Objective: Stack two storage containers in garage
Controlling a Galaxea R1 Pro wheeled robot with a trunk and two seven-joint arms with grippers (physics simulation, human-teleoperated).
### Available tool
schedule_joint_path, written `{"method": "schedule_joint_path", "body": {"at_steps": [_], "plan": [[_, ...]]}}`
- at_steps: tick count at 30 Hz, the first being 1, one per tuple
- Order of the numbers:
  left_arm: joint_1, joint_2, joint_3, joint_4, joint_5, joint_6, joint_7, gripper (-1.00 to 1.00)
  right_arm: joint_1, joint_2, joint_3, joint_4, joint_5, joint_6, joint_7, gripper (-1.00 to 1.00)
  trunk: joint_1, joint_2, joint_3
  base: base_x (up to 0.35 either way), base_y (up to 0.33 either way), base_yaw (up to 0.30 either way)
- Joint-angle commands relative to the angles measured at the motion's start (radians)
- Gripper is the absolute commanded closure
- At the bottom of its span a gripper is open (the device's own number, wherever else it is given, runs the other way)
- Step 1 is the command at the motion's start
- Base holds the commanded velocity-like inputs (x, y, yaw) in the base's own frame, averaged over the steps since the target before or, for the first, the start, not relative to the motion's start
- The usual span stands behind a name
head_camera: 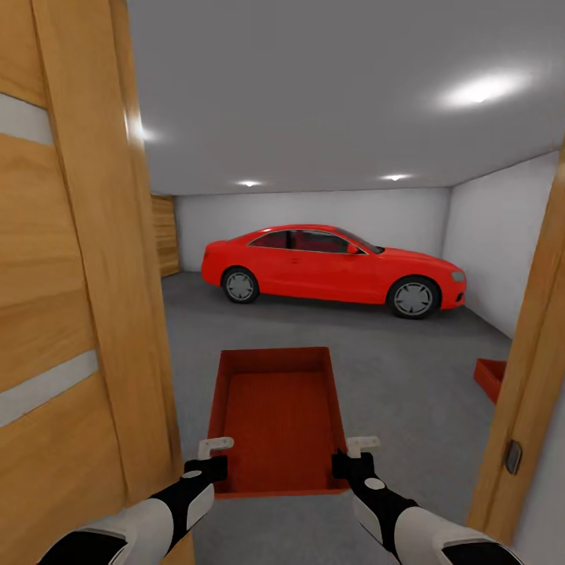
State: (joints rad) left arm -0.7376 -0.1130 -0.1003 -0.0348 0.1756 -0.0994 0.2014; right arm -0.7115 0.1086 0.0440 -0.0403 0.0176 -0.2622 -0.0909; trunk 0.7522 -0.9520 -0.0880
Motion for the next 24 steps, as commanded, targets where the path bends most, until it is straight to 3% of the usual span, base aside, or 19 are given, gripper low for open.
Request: {"method": "schedule_joint_path", "body": {"at_steps": [1, 11, 24], "plan": [[0.0, 0.013, 0.044, 0.003, 0.015, -0.003, 0.006, 1.0, -0.002, 0.001, -0.062, -0.003, 0.022, -0.018, 0.004, 1.0, 0.001, -0.001, -0.002, 0.297, 0.185, -0.138], [0.0, 0.013, 0.044, 0.003, 0.015, -0.004, 0.007, 1.0, -0.002, 0.001, -0.062, -0.003, 0.022, -0.019, 0.003, 1.0, 0.001, -0.001, -0.002, 0.284, 0.176, -0.241], [0.0, 0.013, 0.043, 0.003, 0.015, -0.005, 0.007, 1.0, -0.002, 0.001, -0.062, -0.003, 0.022, -0.019, 0.003, 1.0, 0.001, -0.001, -0.002, 0.023, 0.014, -0.238]]}}
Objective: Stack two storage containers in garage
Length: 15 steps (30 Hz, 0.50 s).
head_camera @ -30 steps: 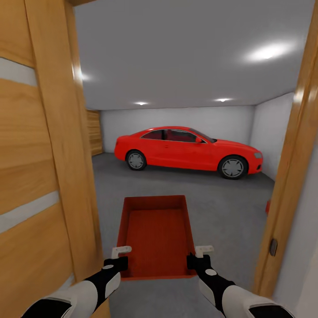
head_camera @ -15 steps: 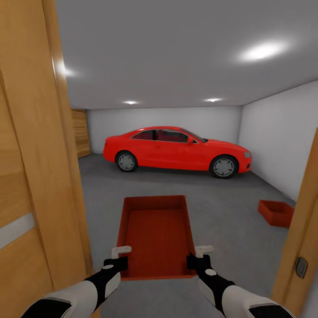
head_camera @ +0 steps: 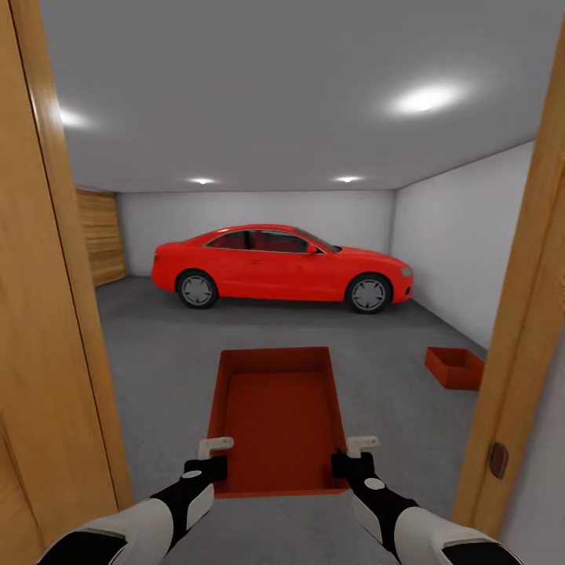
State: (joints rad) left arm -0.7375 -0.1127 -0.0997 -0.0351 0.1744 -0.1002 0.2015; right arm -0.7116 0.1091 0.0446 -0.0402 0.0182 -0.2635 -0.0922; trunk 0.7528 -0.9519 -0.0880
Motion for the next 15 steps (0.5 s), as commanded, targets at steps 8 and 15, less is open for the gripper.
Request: {"method": "schedule_joint_path", "body": {"at_steps": [8, 15], "plan": [[0.0, 0.013, 0.043, 0.003, 0.016, -0.004, 0.007, 1.0, -0.002, 0.0, -0.063, -0.003, 0.021, -0.017, 0.005, 1.0, 0.0, -0.001, -0.002, 0.0, 0.0, -0.018], [0.0, 0.013, 0.043, 0.003, 0.016, -0.004, 0.007, 1.0, -0.002, 0.001, -0.063, -0.003, 0.021, -0.017, 0.001, 1.0, 0.0, -0.001, -0.002, 0.021, 0.0, 0.0]]}}
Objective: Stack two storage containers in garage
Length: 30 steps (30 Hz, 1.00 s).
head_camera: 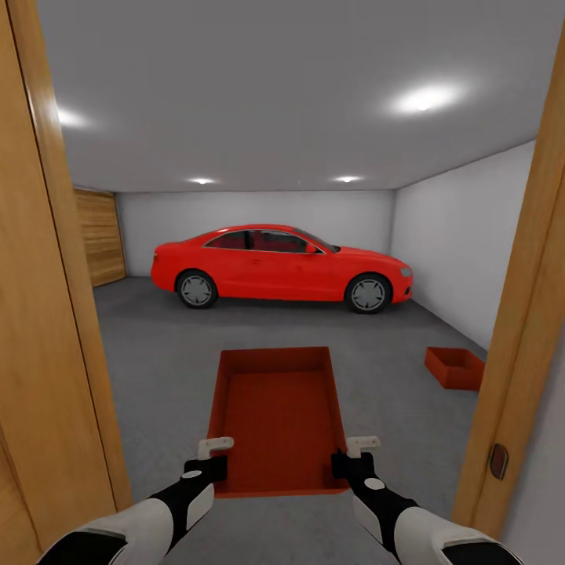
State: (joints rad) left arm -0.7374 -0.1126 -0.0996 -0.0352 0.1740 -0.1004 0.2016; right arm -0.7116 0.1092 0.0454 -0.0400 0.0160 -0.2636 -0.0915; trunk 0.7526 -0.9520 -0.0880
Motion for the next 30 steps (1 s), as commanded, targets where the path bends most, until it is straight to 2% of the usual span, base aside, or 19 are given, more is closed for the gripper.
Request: {"method": "schedule_joint_path", "body": {"at_steps": [1, 30], "plan": [[0.0, 0.013, 0.043, 0.003, 0.016, -0.004, 0.007, 1.0, -0.002, 0.001, -0.064, -0.003, 0.023, -0.017, -0.001, 1.0, 0.0, -0.001, -0.002, 0.128, 0.0, 0.0], [0.0, 0.013, 0.043, 0.003, 0.016, -0.004, 0.006, 1.0, -0.002, 0.001, -0.064, -0.003, 0.023, -0.017, -0.004, 1.0, 0.0, -0.001, -0.002, 0.305, 0.0, 0.0]]}}
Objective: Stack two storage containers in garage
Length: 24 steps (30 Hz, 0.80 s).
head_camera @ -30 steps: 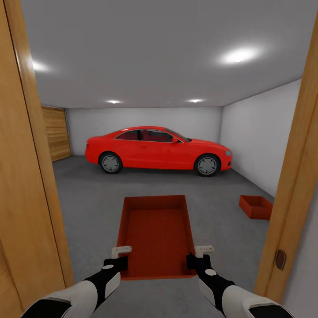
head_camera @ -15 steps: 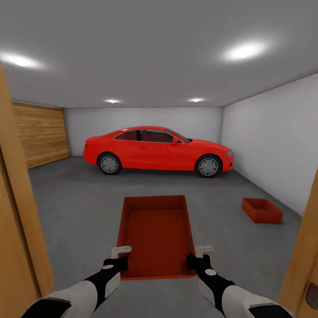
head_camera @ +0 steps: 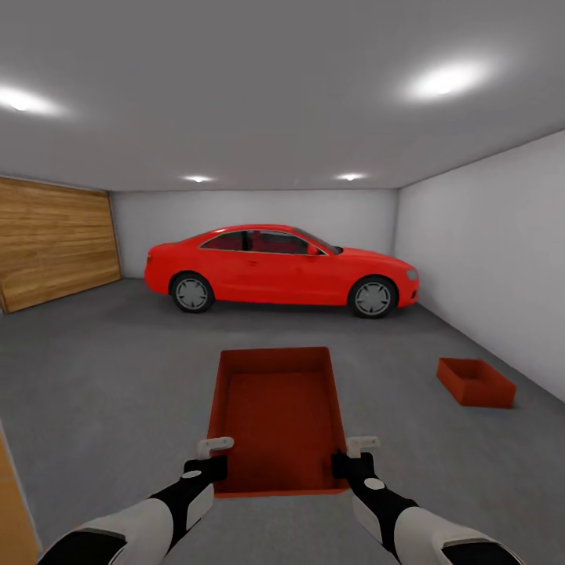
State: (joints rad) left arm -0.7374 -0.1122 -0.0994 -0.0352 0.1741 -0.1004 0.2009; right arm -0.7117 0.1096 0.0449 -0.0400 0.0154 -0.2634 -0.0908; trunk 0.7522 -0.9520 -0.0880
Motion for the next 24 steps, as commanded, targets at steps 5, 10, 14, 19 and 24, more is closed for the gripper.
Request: {"method": "schedule_joint_path", "body": {"at_steps": [5, 10, 14, 19, 24], "plan": [[0.0, 0.012, 0.043, 0.003, 0.016, -0.004, 0.006, 1.0, -0.002, 0.001, -0.063, -0.003, 0.023, -0.017, -0.005, 1.0, 0.001, -0.001, -0.002, 0.32, 0.0, 0.0], [0.0, 0.012, 0.043, 0.003, 0.016, -0.004, 0.007, 1.0, -0.002, 0.001, -0.063, -0.003, 0.023, -0.017, -0.006, 1.0, 0.001, -0.001, -0.002, 0.32, 0.0, 0.0], [0.0, 0.012, 0.043, 0.003, 0.016, -0.004, 0.006, 1.0, -0.002, 0.002, -0.063, -0.003, 0.023, -0.017, -0.006, 1.0, 0.001, -0.001, -0.002, 0.32, 0.0, 0.0], [0.0, 0.012, 0.043, 0.003, 0.016, -0.004, 0.007, 1.0, -0.002, 0.002, -0.063, -0.003, 0.023, -0.017, -0.006, 1.0, 0.001, -0.001, -0.002, 0.32, 0.0, 0.0], [0.0, 0.012, 0.043, 0.003, 0.015, -0.004, 0.006, 1.0, -0.002, 0.002, -0.063, -0.003, 0.023, -0.017, -0.006, 1.0, 0.001, -0.001, -0.002, 0.32, 0.0, 0.0]]}}
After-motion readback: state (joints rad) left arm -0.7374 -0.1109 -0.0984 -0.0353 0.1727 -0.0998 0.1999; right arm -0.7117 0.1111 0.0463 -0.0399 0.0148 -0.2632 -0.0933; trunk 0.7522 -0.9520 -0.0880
